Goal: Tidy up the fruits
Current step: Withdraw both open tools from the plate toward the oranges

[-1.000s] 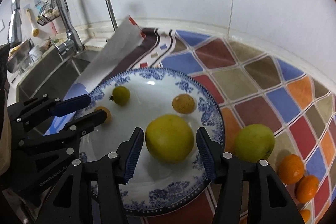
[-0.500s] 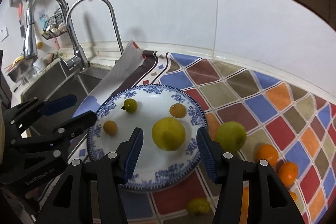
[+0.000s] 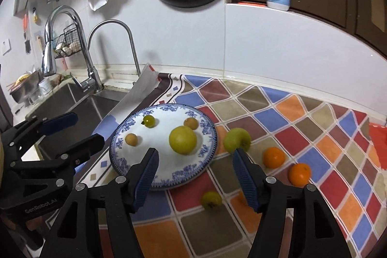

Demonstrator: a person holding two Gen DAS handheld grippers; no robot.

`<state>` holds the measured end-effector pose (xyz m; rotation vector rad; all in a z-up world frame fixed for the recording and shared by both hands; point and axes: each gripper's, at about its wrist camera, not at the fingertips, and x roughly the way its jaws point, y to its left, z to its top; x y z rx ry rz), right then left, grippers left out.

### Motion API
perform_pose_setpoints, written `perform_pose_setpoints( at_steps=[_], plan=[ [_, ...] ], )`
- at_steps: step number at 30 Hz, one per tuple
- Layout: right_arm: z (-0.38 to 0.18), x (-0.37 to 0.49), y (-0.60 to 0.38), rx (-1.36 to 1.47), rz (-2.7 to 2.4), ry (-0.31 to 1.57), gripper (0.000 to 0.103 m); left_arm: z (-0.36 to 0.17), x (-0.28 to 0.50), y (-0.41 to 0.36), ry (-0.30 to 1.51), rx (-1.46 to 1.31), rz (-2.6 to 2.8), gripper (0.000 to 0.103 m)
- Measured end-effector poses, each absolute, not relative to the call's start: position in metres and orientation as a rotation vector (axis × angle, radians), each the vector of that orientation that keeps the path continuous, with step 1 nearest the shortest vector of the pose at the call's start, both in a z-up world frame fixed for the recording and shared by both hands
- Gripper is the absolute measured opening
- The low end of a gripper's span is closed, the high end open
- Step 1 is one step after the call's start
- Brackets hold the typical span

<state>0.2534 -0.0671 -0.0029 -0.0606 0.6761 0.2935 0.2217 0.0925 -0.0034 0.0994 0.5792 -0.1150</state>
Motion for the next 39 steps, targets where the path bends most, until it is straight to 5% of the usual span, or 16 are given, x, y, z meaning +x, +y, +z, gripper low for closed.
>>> perform_pose_setpoints(
  at_steps=[11,39],
  plan=[
    [0.005,0.219,-0.1,-0.039,0.247,0.657,0.067,0.005,0.194,0.061,0.534,0.111,-0.133,0.083],
    [-0.029,0.208,-0.189,-0.034,0.095,0.715,0.067,-0.037,0.203,-0.018,0.592,0.208,-0.142,0.086]
  ],
)
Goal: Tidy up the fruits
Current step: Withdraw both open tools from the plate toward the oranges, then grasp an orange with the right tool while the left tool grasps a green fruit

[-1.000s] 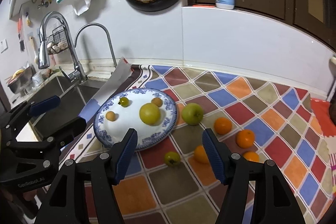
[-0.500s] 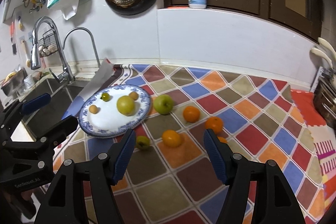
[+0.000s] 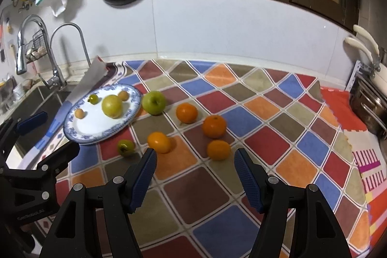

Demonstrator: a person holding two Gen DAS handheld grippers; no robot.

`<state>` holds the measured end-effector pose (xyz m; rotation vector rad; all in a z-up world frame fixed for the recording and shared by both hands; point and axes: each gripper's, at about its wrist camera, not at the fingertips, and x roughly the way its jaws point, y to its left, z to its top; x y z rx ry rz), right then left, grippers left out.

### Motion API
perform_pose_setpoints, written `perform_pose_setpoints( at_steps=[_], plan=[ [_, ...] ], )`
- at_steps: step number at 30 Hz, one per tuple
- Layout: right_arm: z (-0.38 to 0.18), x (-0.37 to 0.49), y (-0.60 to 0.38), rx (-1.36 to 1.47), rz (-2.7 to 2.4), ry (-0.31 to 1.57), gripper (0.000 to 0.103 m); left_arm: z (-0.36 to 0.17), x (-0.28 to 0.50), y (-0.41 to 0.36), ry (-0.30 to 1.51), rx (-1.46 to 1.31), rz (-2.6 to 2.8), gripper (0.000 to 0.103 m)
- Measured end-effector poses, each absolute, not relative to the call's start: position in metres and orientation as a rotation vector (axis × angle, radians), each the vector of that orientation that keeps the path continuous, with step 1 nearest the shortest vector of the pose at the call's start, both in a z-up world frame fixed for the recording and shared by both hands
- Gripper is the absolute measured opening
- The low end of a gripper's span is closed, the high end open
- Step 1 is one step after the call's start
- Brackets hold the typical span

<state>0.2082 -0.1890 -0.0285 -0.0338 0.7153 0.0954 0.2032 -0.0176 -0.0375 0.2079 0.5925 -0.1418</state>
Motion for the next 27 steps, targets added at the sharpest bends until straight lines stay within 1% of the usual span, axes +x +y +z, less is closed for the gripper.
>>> perform_pose_setpoints(
  at_steps=[9,13,19,22,24,27],
  plan=[
    [-0.053,0.232,-0.205,-0.038,0.104,0.779,0.067,-0.066,0.225,-0.036,0.679,0.227,-0.152,0.085],
    [-0.066,0.246,-0.211,-0.026,0.112,0.815,0.067,-0.077,0.236,-0.042,0.713,0.244,-0.164,0.083],
    [-0.082,0.262,-0.216,-0.019,0.115,0.857,0.067,-0.093,0.253,-0.045,0.775,0.248,-0.178,0.074],
    [-0.088,0.27,-0.217,-0.019,0.12,0.875,0.067,-0.098,0.261,-0.047,0.793,0.253,-0.184,0.068],
    [-0.092,0.274,-0.217,-0.019,0.123,0.883,0.066,-0.101,0.266,-0.047,0.807,0.248,-0.19,0.063],
    [-0.096,0.281,-0.218,-0.015,0.124,0.892,0.065,-0.104,0.273,-0.048,0.82,0.245,-0.197,0.058]
  ],
)
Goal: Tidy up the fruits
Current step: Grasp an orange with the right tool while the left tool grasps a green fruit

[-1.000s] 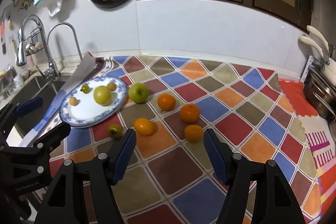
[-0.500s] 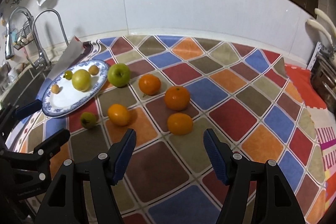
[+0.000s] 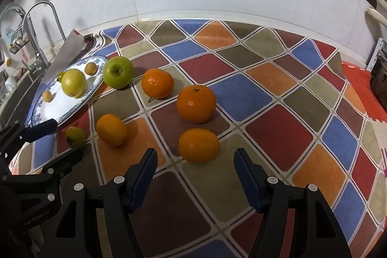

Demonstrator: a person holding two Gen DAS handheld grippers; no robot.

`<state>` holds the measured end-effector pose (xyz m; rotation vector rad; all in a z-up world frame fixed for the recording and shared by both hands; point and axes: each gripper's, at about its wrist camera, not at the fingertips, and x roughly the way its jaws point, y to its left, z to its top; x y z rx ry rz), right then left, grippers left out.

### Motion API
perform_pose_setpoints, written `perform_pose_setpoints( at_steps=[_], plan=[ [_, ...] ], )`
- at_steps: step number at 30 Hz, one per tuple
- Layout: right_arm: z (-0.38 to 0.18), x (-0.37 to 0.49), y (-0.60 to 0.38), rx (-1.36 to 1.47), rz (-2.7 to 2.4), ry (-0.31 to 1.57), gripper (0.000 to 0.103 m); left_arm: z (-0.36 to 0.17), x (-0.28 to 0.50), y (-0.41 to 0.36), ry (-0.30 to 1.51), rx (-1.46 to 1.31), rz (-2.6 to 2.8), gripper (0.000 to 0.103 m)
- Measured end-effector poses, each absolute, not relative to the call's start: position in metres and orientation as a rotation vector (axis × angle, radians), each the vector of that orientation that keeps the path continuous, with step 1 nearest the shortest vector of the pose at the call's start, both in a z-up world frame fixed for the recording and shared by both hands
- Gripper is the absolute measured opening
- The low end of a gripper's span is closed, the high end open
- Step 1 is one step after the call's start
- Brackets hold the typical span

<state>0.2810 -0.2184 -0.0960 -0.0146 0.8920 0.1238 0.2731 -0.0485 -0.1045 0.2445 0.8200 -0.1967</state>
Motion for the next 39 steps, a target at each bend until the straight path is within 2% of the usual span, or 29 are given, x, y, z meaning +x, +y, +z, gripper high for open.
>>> perform_pose_setpoints(
  at_steps=[7,9,11,13,39],
  plan=[
    [-0.101,0.292,-0.219,-0.009,0.135,0.906,0.054,-0.11,0.283,-0.051,0.845,0.23,-0.217,0.042],
    [-0.102,0.294,-0.219,-0.005,0.137,0.911,0.049,-0.112,0.284,-0.051,0.853,0.221,-0.226,0.032],
    [-0.103,0.294,-0.219,-0.011,0.138,0.912,0.042,-0.113,0.285,-0.052,0.854,0.217,-0.232,0.03],
    [-0.103,0.294,-0.219,-0.014,0.137,0.914,0.038,-0.112,0.284,-0.052,0.853,0.216,-0.233,0.03],
    [-0.048,0.244,-0.193,-0.013,0.205,0.797,0.038,-0.057,0.233,-0.03,0.71,0.146,-0.244,0.03]
  ],
)
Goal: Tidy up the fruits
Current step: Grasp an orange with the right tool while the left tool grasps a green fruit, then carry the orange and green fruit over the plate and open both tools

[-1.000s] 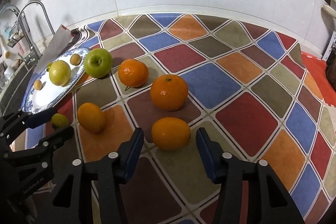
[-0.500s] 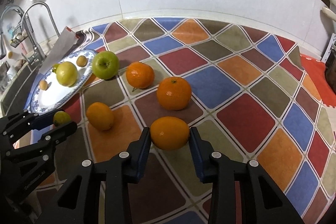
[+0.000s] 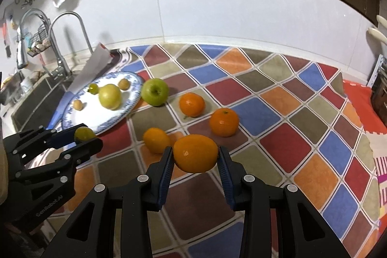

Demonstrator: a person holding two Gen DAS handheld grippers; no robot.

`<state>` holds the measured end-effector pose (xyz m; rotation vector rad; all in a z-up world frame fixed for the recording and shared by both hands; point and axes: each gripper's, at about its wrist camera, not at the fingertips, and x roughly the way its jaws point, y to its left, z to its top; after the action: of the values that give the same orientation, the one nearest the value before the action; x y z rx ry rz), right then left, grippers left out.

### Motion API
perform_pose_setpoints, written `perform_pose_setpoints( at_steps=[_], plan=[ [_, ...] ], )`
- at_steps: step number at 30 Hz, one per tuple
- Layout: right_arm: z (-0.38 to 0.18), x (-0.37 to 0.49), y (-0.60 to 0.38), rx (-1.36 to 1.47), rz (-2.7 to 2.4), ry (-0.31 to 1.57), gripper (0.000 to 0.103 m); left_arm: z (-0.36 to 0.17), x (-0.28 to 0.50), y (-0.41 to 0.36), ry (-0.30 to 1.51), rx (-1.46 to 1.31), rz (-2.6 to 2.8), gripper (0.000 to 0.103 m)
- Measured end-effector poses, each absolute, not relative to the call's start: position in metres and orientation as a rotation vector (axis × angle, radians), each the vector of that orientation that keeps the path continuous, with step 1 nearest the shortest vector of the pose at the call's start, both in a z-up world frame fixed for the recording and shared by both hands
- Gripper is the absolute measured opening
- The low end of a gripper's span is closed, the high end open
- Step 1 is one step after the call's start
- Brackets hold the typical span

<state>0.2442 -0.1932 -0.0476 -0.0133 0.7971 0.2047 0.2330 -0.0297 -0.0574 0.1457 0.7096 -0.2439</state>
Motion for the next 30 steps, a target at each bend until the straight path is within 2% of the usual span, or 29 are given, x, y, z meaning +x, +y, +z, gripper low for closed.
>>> perform_pose_setpoints(
  at_steps=[30],
  plan=[
    [-0.009,0.214,-0.081,-0.034,0.324,0.691,0.038,-0.024,0.195,0.074,0.609,0.125,-0.178,0.03]
  ],
)
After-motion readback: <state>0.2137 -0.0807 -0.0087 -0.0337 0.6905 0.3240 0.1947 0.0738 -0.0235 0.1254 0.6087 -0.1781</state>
